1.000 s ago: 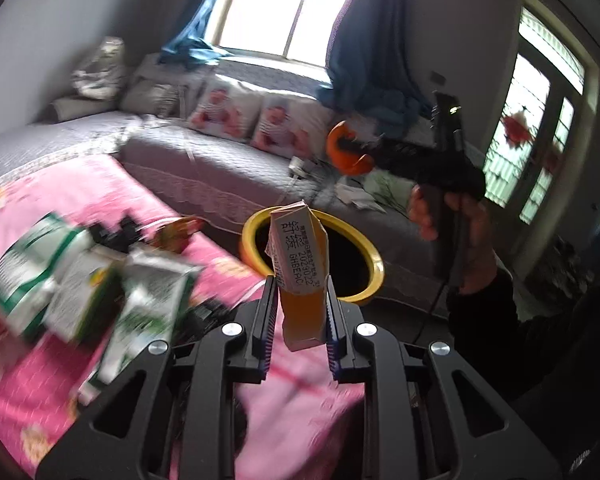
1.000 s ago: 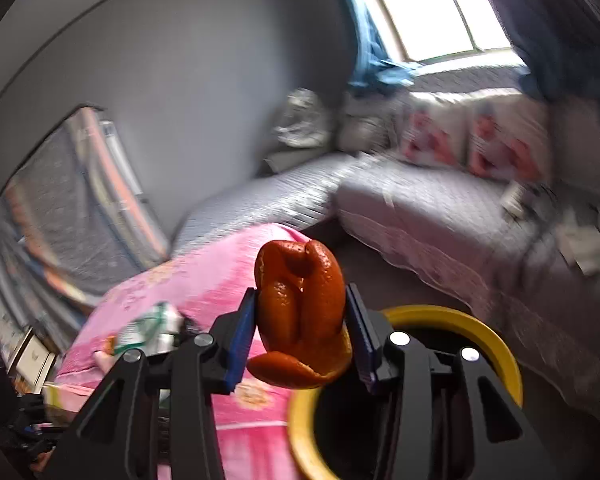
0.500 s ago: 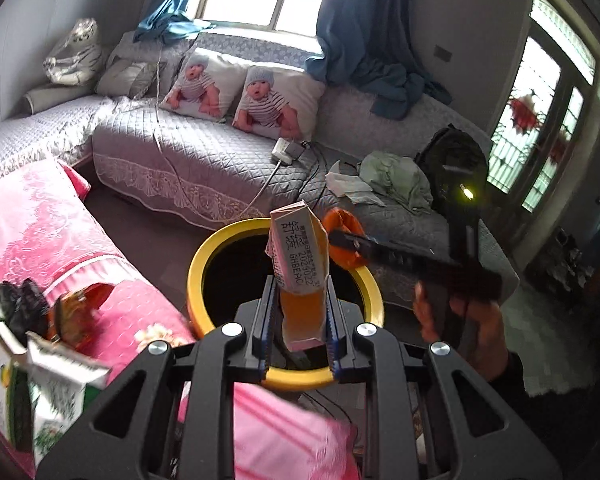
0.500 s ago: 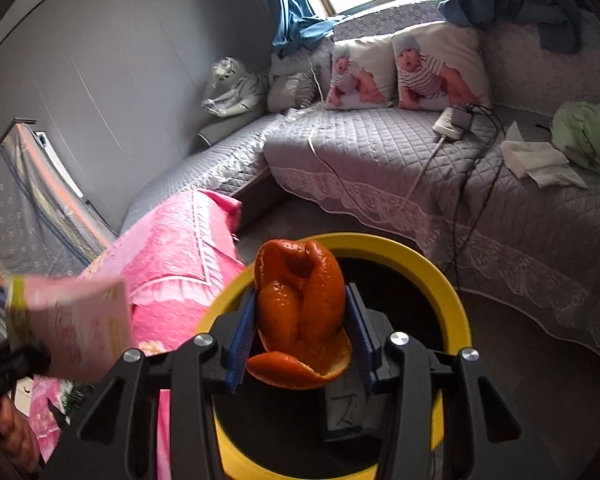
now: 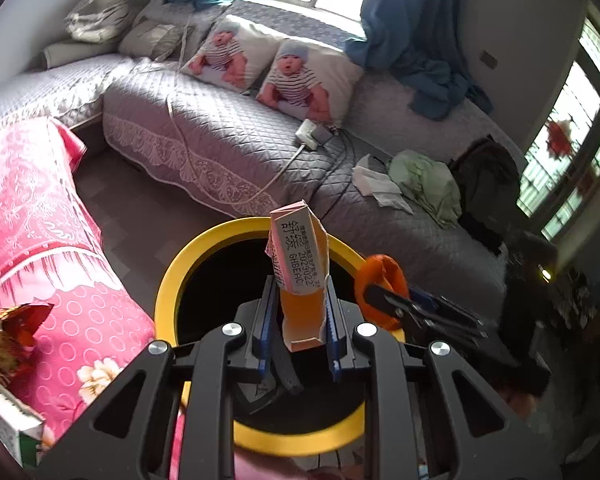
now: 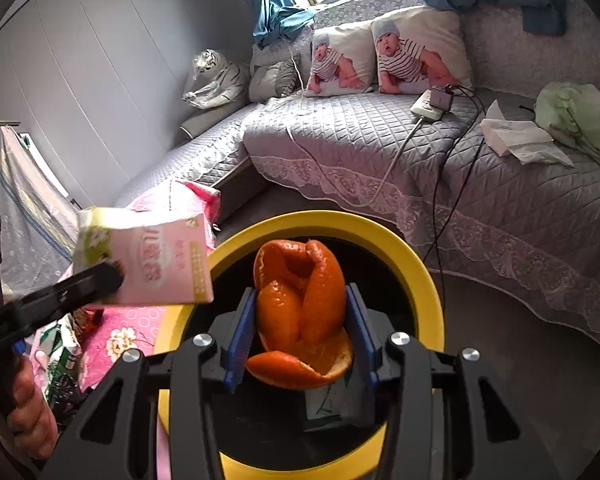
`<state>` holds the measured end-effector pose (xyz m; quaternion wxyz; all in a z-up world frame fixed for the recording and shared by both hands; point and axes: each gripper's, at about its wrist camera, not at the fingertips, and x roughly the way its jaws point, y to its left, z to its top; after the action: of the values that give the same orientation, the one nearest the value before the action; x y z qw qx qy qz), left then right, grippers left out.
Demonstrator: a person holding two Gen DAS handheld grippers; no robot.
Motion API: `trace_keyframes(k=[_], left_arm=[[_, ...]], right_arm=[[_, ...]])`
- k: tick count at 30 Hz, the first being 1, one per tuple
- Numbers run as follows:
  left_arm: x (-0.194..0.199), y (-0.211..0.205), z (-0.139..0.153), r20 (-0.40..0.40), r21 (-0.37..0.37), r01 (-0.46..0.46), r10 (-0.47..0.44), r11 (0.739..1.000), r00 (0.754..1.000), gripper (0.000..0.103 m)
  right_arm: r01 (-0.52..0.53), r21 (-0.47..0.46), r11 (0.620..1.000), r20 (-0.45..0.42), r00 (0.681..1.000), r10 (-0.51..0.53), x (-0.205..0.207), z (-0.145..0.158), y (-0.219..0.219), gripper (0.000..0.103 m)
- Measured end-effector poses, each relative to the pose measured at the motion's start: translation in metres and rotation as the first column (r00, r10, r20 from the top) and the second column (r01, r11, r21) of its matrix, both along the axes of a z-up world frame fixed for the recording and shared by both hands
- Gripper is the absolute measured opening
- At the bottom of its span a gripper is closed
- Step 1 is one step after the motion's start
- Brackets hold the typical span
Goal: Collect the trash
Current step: 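Carry the peel and carton over the yellow bin and open both grippers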
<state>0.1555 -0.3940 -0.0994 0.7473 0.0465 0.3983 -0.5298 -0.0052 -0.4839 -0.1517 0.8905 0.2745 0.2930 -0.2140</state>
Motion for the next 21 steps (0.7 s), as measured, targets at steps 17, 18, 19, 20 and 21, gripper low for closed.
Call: trace_keyframes(k=[17, 18, 19, 20, 21], left_arm=[[0.000, -0.009, -0.004, -0.041, -0.011, -0.038, 0.037, 0.999, 0.998, 0.024], [0.000, -0.009, -0.004, -0.042, -0.012, -0.038, 0.037, 0.999, 0.998, 0.025], [0.000, -0.009, -0.003, -0.044, -0.014, -0.038, 0.037, 0.999, 0.998, 0.027], [-0.001, -0.009, -0.003, -0.046, -0.016, -0.036, 0.035, 0.999, 0.998, 0.031], [-0.002, -0.009, -0.003, -0.044, -0.016, -0.037, 0.037, 0.999, 0.998, 0.035]], right_arm=[[0.102, -0.043, 0.994, 0.099, 0.990, -0.097, -0.028, 0.031, -0.007, 0.072], [0.103, -0.044, 0.994, 0.112, 0.989, -0.098, -0.031, 0.033, -0.007, 0.072], [0.104, -0.044, 0.994, 0.124, 0.987, -0.098, -0.034, 0.036, -0.008, 0.072], [0.105, -0.044, 0.994, 0.137, 0.986, -0.098, -0.038, 0.038, -0.007, 0.073], [0.107, -0.041, 0.993, 0.154, 0.983, -0.099, -0.042, 0.040, -0.007, 0.074]])
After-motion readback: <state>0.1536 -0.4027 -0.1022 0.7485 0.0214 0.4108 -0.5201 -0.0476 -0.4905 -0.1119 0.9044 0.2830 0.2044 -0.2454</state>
